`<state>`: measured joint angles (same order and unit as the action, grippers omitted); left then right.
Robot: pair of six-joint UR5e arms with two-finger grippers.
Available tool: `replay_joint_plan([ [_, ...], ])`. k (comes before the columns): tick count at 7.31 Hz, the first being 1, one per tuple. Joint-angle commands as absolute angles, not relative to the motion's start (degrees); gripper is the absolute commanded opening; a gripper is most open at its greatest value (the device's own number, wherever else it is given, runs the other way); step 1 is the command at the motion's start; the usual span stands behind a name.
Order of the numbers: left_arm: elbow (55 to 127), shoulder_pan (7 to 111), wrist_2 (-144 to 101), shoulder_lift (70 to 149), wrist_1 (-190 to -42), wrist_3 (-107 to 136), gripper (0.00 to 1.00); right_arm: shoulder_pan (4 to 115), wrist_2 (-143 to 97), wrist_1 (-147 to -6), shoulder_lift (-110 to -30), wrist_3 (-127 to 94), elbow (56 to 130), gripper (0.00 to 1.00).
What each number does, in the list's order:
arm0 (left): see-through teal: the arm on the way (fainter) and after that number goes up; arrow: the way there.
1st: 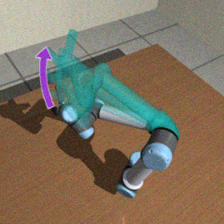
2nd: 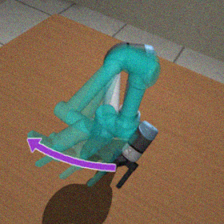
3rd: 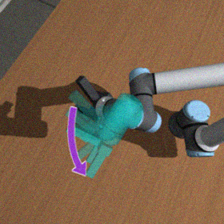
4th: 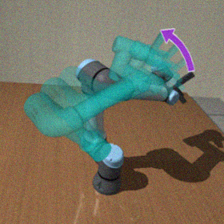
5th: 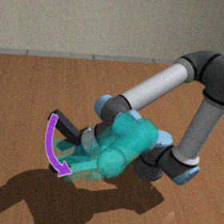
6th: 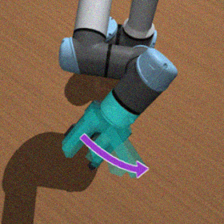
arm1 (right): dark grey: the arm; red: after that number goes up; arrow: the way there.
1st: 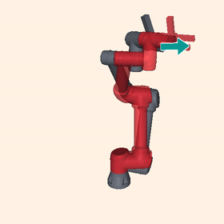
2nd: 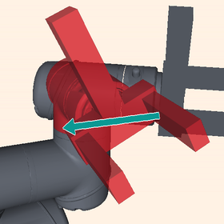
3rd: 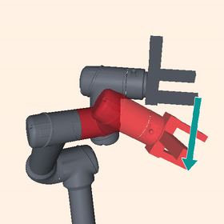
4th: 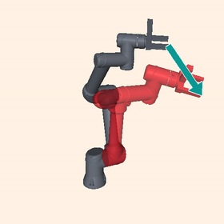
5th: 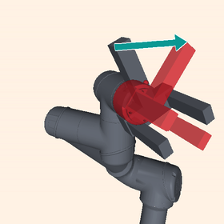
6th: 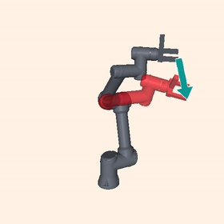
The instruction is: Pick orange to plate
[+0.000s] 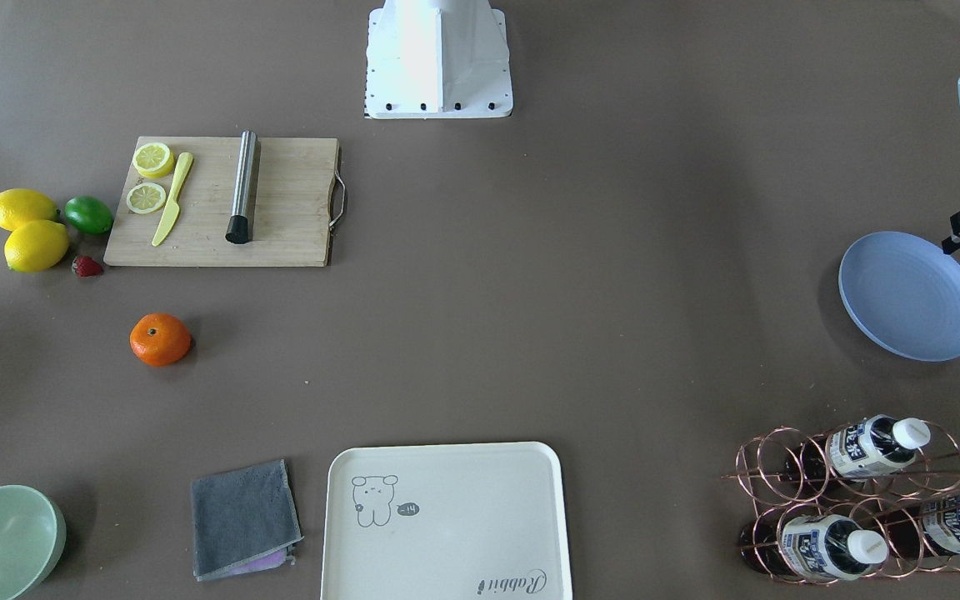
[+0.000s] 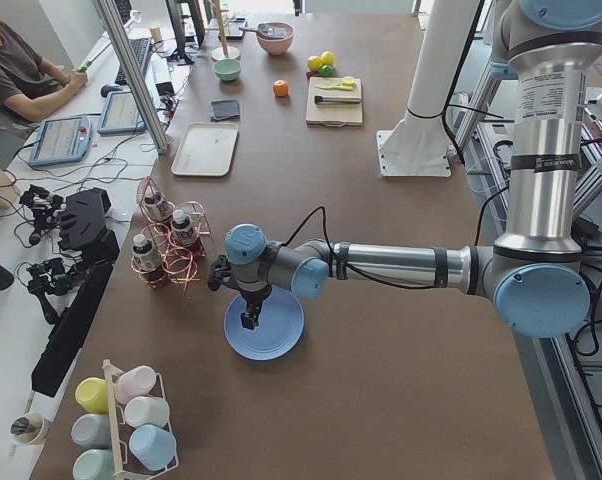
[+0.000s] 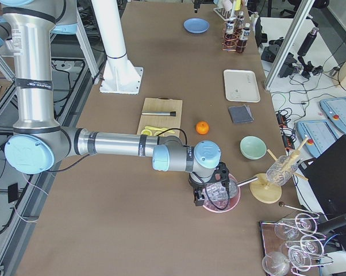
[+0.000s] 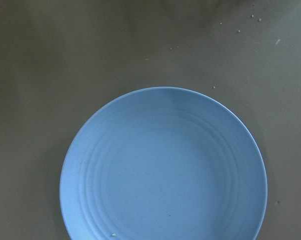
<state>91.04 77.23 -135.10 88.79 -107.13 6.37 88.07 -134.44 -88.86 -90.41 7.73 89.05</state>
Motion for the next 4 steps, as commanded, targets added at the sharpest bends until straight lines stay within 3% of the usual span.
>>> replay_joint_plan([
  [1, 93.76, 77.69, -134.65, 86.94, -108.1, 8.94, 0.98, 87.98, -134.56, -88.86, -90.53, 7.73, 88.95, 1.0],
  [4, 94.75, 77.26, -134.82, 86.13, -108.28, 8.7, 0.98, 87.8, -134.65, -88.77, -90.7, 7.82, 88.77, 1.0],
])
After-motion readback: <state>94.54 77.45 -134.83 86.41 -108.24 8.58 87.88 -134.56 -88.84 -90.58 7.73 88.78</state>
